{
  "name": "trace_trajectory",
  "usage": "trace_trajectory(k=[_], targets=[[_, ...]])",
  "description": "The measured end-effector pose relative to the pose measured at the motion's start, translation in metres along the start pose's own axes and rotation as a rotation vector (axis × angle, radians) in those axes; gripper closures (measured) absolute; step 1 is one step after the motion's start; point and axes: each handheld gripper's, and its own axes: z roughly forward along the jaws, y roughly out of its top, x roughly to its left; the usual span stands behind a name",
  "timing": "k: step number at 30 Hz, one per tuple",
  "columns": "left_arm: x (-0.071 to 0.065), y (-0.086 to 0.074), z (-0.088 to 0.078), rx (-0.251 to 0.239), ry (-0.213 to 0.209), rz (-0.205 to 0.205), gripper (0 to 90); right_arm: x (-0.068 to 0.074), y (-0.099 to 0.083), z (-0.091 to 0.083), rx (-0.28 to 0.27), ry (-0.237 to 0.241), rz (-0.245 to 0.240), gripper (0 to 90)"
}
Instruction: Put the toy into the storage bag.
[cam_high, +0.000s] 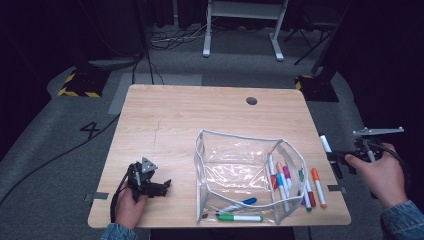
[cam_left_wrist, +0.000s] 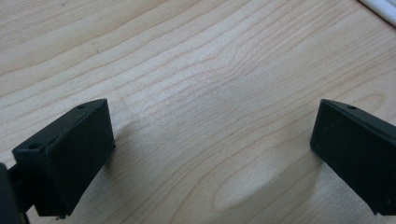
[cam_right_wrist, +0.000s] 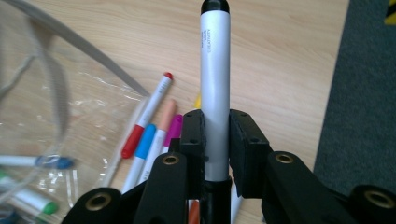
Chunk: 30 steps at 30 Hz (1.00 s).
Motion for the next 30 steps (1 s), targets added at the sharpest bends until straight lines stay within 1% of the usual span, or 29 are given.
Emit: trace_trajectory(k=[3,4,5,6,7,11,13,14,17,20,23,27,30], targets=[[0.000,0.000,0.000,0.000,0.000,0.000,0.0,0.013,0.008,-0.008,-0.021,0.020,-0.043,76.9],[0.000,0.000,0.000,0.000,0.000,0.000,0.0,0.019,0.012,-0.012,-0.032,0.034,-0.063,76.9],[0.000,0.000,0.000,0.000,0.000,0.000,0.0,0.023,0.014,-0.014,-0.033,0.042,-0.070,76.8],[0.000,0.000,0.000,0.000,0.000,0.000,0.0,0.029,0.018,-0.018,-0.043,0.056,-0.089,76.8],[0.000,0.000,0.000,0.000,0.000,0.000,0.0,0.033,0.020,-0.020,-0.048,0.061,-0.096,76.8],[0.000,0.000,0.000,0.000,0.000,0.000,0.0,0.056,0.030,-0.029,-0.068,0.099,-0.157,76.8],[0.000,0.000,0.000,0.000,0.000,0.000,0.0,0.065,0.034,-0.031,-0.074,0.116,-0.183,76.9],[0.000,0.000,0.000,0.000,0.000,0.000,0.0,0.071,0.037,-0.033,-0.073,0.127,-0.197,76.8],[0.000,0.000,0.000,0.000,0.000,0.000,0.0,0.086,0.041,-0.036,-0.075,0.159,-0.233,76.8],[0.000,0.000,0.000,0.000,0.000,0.000,0.0,0.101,0.046,-0.039,-0.075,0.180,-0.288,76.8],[0.000,0.000,0.000,0.001,0.001,0.000,0.0,0.117,0.050,-0.041,-0.070,0.210,-0.338,76.8],[0.000,0.000,0.000,0.001,0.000,0.002,0.0,0.133,0.054,-0.041,-0.062,0.233,-0.396,76.8],[0.000,0.000,0.000,0.001,0.000,0.002,0.0,0.145,0.056,-0.039,-0.047,0.256,-0.427,76.8]])
